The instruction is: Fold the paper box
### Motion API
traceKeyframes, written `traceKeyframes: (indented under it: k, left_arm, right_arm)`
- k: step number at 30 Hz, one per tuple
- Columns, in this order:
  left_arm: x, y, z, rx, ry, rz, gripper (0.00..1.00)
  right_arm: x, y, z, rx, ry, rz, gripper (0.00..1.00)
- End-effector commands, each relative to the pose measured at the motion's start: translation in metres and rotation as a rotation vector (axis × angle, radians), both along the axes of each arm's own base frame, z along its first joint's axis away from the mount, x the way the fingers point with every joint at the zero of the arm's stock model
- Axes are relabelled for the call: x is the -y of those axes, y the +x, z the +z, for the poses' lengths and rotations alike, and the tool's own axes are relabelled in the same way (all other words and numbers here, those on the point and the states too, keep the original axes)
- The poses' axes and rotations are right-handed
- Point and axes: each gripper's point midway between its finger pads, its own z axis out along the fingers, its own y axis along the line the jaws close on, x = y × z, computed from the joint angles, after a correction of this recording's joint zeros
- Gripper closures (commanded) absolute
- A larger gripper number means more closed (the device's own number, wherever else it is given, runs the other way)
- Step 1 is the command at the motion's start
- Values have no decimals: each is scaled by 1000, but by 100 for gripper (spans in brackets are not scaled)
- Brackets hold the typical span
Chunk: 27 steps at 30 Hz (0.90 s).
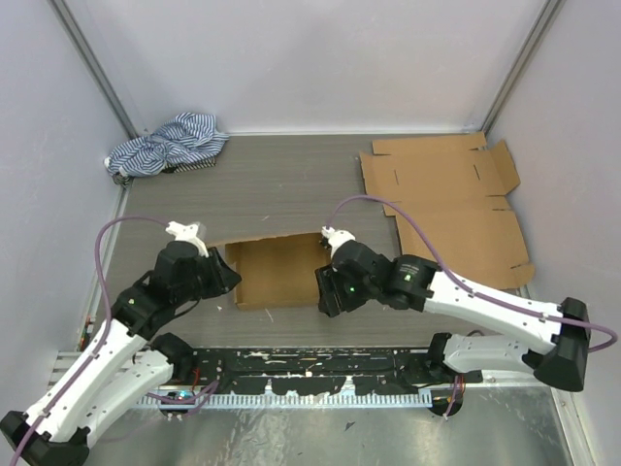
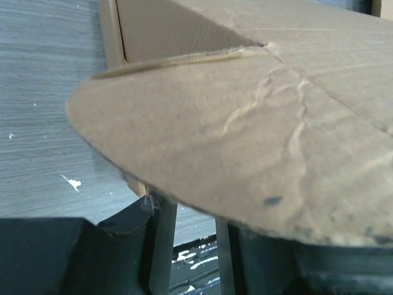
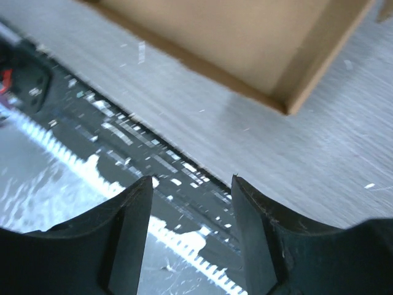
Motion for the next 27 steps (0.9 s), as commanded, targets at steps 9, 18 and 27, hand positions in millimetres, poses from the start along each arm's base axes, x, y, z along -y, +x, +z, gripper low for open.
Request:
traceKeyframes:
  k: [9,18,27]
  left_arm:
    - [21,-68,93,130,-349,-226,66]
    - [15,-38,103,133,-259,-119,66]
    - [-23,21,7,-114,237,107,57]
  right_arm:
    - [-31,-67,108,63,482,423,43]
    - [-35,11,130,299,335,147,43]
    - [-28,99,28,233,31,-95,33]
